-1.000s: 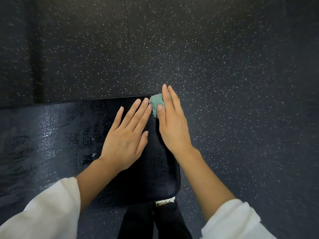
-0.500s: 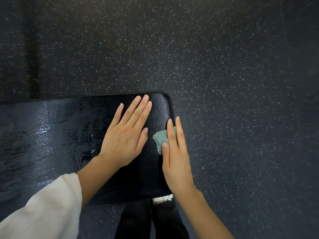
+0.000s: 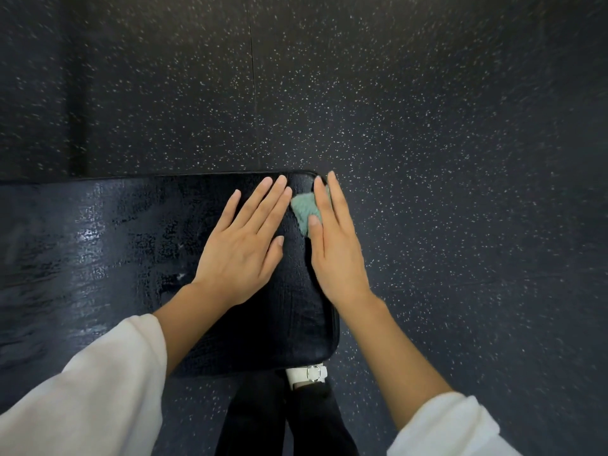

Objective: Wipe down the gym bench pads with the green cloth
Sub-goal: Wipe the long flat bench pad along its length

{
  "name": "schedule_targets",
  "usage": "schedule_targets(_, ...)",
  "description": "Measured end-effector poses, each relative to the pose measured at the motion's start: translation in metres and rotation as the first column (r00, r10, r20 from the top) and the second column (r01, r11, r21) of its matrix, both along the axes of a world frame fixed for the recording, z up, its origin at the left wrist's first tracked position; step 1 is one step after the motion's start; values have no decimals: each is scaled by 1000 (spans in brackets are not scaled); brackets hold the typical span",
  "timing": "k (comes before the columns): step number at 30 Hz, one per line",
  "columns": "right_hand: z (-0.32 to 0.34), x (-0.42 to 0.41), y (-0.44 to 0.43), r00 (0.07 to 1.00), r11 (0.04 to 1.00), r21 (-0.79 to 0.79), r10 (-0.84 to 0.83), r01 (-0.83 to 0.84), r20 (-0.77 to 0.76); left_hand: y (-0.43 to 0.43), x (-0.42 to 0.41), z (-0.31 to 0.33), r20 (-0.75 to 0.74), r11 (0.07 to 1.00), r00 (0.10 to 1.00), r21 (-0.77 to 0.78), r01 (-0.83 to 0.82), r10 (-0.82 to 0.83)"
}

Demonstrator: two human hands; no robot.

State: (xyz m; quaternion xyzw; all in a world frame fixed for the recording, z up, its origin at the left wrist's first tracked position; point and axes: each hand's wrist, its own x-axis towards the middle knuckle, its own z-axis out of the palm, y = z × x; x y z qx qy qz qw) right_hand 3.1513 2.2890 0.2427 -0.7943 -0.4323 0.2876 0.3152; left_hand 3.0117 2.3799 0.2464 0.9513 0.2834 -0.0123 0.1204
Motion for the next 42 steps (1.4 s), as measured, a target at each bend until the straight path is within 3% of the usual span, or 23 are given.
schedule_targets(10,11,-85,-112,994,990,-97,-103,106,30,-1,-1,0,37,1000,999,-4,-7,7)
schedule_targets(14,10,-88,-102,983,980,-82,-184,183,-2,-2,-3,-1,44,1000,999,-8,-14,15)
schedule_targets(22,4,-29,-32,993,993,-36,-111,109,-36,-8,-20,-1,36,999,999,-17,-36,36)
schedule_targets(29,10,-71,-92,985,985,-70,-164,159,-57,-16,-38,0,25,995,995,-20,-95,95)
schedule_targets(34,13,-103,-125,974,970,-102,-225,222,-14,-17,-47,1,6,990,990,-25,-138,139)
schedule_targets(42,14,-69,-65,976,969,-137,-192,205,103,-10,-56,2,9,989,989,-37,-145,146)
